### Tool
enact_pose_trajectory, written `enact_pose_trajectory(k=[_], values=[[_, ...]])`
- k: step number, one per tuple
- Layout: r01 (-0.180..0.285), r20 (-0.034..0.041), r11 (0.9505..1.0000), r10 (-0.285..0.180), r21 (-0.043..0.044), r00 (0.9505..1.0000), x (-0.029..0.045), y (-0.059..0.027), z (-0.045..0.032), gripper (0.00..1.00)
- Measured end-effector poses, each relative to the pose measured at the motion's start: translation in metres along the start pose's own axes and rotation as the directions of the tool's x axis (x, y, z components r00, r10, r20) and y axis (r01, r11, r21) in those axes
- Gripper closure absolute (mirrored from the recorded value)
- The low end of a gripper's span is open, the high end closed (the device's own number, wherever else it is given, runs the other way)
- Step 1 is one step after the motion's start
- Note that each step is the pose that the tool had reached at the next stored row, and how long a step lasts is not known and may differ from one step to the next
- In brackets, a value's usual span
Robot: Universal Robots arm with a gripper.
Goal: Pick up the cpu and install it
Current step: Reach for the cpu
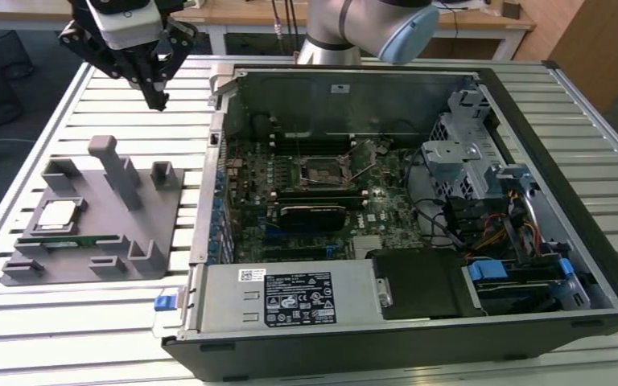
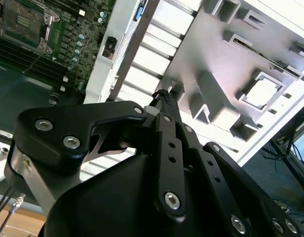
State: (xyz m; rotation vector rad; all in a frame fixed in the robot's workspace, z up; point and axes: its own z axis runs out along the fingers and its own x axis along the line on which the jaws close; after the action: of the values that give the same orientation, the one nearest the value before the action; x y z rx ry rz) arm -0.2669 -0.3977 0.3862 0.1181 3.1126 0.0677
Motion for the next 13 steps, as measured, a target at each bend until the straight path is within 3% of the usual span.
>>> enact_pose_trajectory(k=[13], values=[[0.0, 0.0, 1.0, 0.0, 0.0, 1.0, 0.0375, -0.0029, -0.0006, 0.89]])
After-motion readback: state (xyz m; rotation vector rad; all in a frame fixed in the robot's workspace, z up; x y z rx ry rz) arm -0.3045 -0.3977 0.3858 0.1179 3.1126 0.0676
